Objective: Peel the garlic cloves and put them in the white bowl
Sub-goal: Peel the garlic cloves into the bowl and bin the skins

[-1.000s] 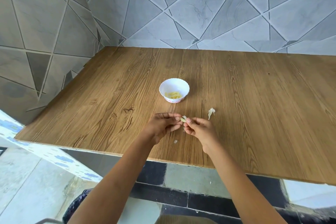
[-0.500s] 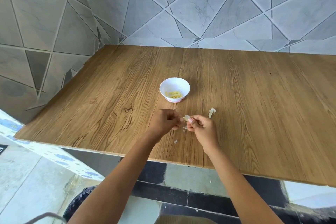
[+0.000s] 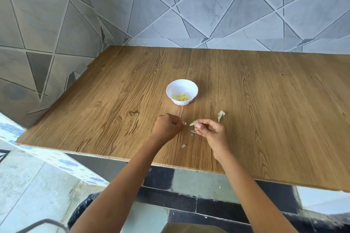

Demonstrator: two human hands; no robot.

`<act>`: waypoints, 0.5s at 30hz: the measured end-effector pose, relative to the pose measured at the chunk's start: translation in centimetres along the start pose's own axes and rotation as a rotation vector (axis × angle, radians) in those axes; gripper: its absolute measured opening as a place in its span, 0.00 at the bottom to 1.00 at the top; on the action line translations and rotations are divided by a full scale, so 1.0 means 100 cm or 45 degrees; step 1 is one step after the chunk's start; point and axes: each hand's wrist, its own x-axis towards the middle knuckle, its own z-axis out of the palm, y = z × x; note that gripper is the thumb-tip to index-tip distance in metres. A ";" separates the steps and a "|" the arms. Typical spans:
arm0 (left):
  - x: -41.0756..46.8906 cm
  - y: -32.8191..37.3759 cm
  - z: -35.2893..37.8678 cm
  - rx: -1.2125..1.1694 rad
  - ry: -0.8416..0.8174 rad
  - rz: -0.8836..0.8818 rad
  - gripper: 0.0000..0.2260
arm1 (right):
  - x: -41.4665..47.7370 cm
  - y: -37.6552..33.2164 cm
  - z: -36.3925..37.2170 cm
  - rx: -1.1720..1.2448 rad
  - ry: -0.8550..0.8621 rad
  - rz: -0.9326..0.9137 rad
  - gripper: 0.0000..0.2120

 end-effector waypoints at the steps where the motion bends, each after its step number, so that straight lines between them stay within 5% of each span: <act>1: 0.000 0.001 -0.001 0.000 0.021 0.011 0.07 | -0.001 -0.001 0.000 0.013 -0.004 0.003 0.06; 15: -0.009 0.016 -0.005 -0.595 -0.152 -0.073 0.06 | -0.007 -0.010 0.005 0.128 0.003 0.117 0.04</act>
